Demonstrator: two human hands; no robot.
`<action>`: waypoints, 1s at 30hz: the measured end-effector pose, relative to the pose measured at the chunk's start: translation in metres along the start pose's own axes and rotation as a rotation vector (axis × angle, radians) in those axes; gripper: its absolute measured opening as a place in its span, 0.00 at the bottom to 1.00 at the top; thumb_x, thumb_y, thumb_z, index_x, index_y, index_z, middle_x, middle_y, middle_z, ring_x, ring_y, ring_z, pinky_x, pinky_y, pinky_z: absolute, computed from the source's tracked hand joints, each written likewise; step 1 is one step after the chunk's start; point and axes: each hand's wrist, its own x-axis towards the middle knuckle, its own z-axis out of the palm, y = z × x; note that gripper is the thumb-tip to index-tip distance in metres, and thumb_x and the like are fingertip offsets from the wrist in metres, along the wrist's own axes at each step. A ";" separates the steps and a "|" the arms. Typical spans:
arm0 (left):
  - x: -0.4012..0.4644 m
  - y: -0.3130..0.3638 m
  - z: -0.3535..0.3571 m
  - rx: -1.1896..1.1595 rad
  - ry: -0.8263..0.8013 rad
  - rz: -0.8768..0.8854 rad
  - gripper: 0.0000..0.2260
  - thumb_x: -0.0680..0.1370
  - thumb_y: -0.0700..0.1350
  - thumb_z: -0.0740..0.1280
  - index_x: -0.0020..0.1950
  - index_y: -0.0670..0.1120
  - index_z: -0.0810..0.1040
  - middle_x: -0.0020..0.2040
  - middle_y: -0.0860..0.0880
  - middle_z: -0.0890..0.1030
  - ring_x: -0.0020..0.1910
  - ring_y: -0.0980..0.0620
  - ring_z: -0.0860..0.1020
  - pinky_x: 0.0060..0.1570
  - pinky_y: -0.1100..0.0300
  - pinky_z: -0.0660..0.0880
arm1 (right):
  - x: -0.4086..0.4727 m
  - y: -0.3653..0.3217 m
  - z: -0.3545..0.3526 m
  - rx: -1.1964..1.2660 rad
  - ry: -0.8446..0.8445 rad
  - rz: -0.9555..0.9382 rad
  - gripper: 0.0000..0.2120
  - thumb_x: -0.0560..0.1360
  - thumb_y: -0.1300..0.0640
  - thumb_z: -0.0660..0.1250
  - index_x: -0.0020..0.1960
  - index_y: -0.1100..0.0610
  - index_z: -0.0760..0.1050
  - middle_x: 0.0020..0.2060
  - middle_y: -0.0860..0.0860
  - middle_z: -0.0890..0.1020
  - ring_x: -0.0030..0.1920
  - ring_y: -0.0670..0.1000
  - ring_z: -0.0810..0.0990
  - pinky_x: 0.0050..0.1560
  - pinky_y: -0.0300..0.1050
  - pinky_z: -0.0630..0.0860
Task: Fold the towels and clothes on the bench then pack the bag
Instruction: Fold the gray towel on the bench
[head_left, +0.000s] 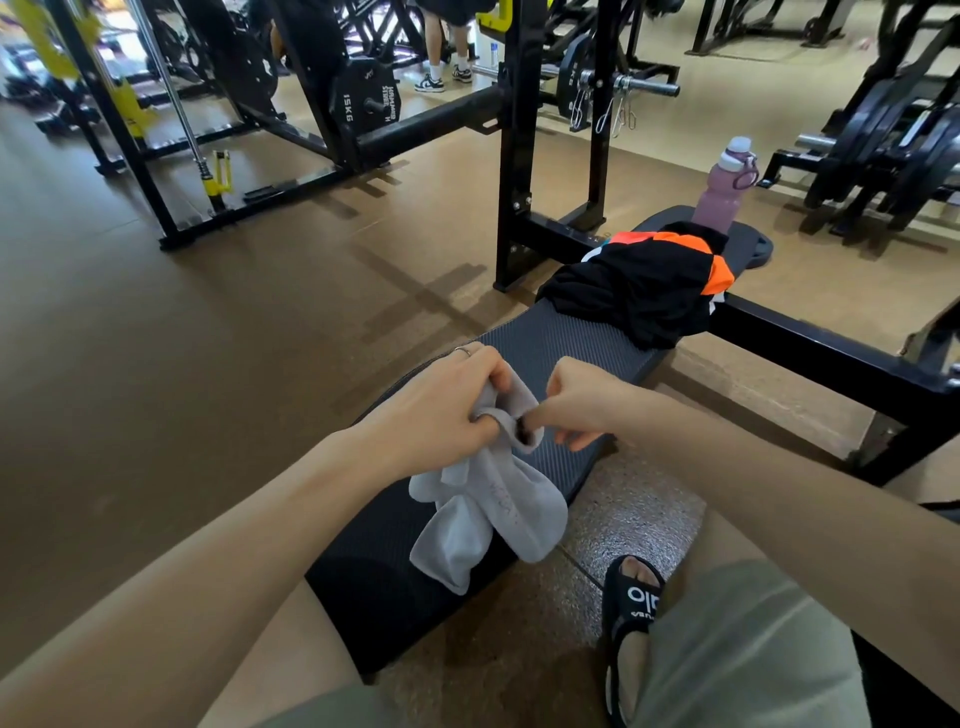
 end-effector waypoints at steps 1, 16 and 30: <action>0.000 0.000 0.000 0.002 -0.020 0.014 0.10 0.74 0.39 0.66 0.53 0.49 0.71 0.53 0.54 0.75 0.53 0.56 0.72 0.53 0.59 0.70 | -0.001 -0.001 0.001 -0.001 0.023 -0.018 0.19 0.67 0.49 0.76 0.46 0.60 0.72 0.38 0.57 0.83 0.40 0.56 0.85 0.38 0.48 0.84; -0.003 -0.005 -0.006 0.023 0.000 -0.079 0.18 0.71 0.41 0.70 0.58 0.48 0.70 0.58 0.52 0.74 0.56 0.53 0.71 0.52 0.61 0.69 | 0.009 -0.014 0.032 0.062 0.518 -0.252 0.07 0.74 0.54 0.65 0.45 0.57 0.69 0.36 0.52 0.77 0.37 0.54 0.75 0.31 0.47 0.66; -0.005 -0.010 -0.007 -0.033 0.012 -0.135 0.16 0.70 0.39 0.70 0.54 0.49 0.69 0.53 0.53 0.76 0.54 0.56 0.72 0.45 0.68 0.68 | 0.000 0.000 0.058 -0.161 0.135 -0.706 0.05 0.79 0.58 0.61 0.47 0.52 0.75 0.40 0.49 0.80 0.36 0.52 0.77 0.36 0.48 0.71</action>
